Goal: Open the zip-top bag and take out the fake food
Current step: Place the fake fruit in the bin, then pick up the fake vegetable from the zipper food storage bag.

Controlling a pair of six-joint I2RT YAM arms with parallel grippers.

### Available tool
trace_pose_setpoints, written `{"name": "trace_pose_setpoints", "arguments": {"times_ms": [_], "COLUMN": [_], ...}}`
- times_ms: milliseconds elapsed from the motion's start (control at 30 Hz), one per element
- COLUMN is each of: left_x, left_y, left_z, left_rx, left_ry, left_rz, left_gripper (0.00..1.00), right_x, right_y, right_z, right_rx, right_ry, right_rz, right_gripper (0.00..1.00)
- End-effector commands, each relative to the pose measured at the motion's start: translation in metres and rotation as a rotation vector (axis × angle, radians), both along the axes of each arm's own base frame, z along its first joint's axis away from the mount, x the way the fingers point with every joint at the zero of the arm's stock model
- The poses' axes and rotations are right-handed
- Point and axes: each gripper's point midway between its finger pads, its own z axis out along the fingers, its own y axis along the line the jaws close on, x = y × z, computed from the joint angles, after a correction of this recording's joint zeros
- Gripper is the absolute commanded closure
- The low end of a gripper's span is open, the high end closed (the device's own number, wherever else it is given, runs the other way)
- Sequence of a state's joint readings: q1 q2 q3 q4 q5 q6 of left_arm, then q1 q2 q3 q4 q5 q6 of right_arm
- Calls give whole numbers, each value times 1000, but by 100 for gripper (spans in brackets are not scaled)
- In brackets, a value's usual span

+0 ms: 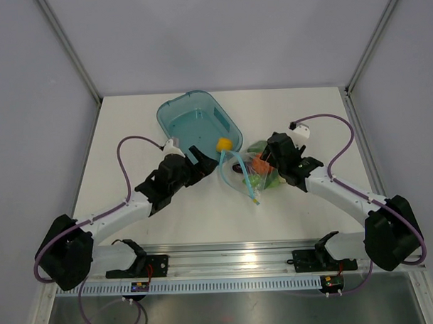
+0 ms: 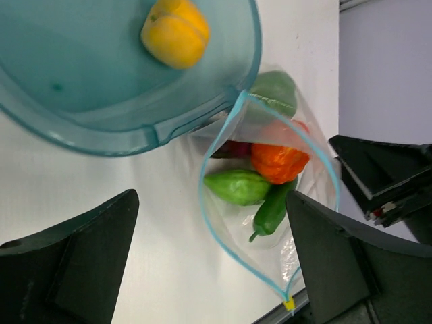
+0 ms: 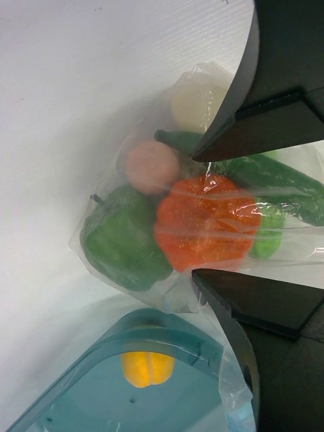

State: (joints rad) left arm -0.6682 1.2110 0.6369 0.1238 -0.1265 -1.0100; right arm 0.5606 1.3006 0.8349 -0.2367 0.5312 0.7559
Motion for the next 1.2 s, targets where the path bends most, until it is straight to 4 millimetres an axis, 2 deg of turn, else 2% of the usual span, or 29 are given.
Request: {"name": "trace_pose_setpoints", "arguments": {"times_ms": [0, 167, 267, 433, 533, 567, 633, 667, 800, 967, 1167], "left_x": [-4, -15, -18, -20, -23, -25, -27, -28, -28, -25, -18], "left_y": [-4, -7, -13, -21, -28, -32, -37, -39, -48, -61, -75], "left_z": [16, 8, 12, 17, 16, 15, 13, 14, 19, 12, 17], "left_rx": [-90, -96, -117, -100, -96, -92, -90, -95, -90, -56, -47], "left_ry": [-71, -53, -63, -87, -95, -92, -97, -102, -127, -121, -144], "left_rz": [-17, -56, -88, -115, -134, -138, -139, -144, -160, -195, -239], "left_gripper": [9, 12, 15, 27, 38, 38, 38, 39, 39, 39, 42], "right_x": [6, 9, 10, 10, 10, 9, 10, 10, 10, 10, 10], "right_y": [1, 6, 6, 4, 1, -1, -2, -2, -2, -2, -2], "right_z": [5, 0, -2, 0, 2, 1, 3, 3, 2, 2, 4], "right_rx": [12, 16, 17, 18, 18, 16, 21, 22, 16, 9, -4], "right_ry": [-17, -5, -4, -17, -31, -34, -43, -44, -38, -41, -47], "right_rz": [2, 11, 8, -7, -21, -28, -33, -33, -33, -22, -8], "right_gripper": [28, 35, 42, 54, 60, 66, 71, 78, 92, 99, 100]}}
